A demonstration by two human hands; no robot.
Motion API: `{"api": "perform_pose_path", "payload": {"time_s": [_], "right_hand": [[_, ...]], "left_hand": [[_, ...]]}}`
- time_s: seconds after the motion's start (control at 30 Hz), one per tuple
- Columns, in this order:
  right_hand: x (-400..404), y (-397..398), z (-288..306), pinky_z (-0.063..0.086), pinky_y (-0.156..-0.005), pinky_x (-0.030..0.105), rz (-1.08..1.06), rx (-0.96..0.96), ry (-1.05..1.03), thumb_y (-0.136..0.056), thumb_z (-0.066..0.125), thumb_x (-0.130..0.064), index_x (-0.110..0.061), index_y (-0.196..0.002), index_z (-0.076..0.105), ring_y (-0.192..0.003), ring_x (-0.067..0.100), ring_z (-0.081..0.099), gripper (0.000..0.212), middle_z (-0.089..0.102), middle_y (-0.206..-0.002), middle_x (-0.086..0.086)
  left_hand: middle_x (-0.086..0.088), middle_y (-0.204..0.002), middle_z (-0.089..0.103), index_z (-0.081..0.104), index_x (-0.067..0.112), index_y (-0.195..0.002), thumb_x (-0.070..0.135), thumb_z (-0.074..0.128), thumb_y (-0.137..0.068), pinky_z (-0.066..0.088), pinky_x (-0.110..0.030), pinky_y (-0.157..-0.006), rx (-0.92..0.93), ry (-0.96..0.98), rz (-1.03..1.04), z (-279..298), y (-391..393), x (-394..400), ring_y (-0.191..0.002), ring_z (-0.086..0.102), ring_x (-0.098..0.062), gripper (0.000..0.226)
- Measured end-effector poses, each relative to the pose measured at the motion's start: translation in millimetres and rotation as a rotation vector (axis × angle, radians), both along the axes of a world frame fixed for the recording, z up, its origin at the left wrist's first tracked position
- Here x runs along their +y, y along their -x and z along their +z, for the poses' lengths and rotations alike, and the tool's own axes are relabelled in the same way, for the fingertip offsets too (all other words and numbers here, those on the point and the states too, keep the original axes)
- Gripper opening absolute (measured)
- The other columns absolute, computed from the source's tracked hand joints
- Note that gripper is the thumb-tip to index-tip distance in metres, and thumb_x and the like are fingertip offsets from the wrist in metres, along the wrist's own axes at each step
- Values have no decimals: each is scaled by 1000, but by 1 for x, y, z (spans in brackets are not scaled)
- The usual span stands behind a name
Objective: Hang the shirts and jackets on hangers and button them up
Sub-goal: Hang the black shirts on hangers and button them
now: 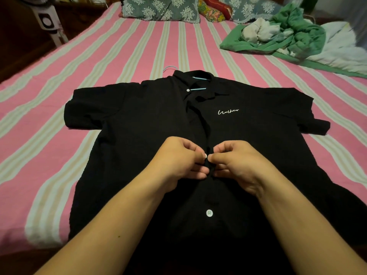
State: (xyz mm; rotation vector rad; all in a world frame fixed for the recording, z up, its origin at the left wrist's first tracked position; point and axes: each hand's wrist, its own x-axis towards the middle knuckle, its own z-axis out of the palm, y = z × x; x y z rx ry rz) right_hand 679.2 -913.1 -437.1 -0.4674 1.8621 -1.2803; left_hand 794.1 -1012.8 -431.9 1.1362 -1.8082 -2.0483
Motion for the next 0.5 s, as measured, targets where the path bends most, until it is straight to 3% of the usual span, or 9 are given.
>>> {"api": "perform_pose_path", "payload": {"time_s": [0.1, 0.23, 0.5], "right_hand": [[-1, -2, -6, 58, -62, 31, -22, -14, 6, -91, 69, -3, -11, -87, 61, -53, 9, 56, 12, 59, -72, 4], [4, 4, -3, 57, -58, 28, -12, -195, 71, -96, 63, -4, -12, -86, 59, -64, 15, 64, 13, 64, -78, 7], [5, 4, -4, 59, -62, 31, -13, -204, 90, -93, 67, -4, -12, -88, 63, -68, 18, 67, 10, 64, -84, 12]], "left_hand": [[-13, -71, 67, 69, -1, -88, -3, 65, -93, 64, -38, -67, 6, 1, 43, -6, -3, 6, -64, 70, -21, 7], [-11, -74, 67, 70, -2, -91, 0, 66, -94, 62, -40, -73, 19, 44, 50, -9, -6, 7, -65, 68, -18, 6], [-9, -76, 70, 73, -1, -89, 4, 69, -93, 62, -33, -66, 3, 124, 48, -13, -6, 8, -64, 66, -12, 7]]}}
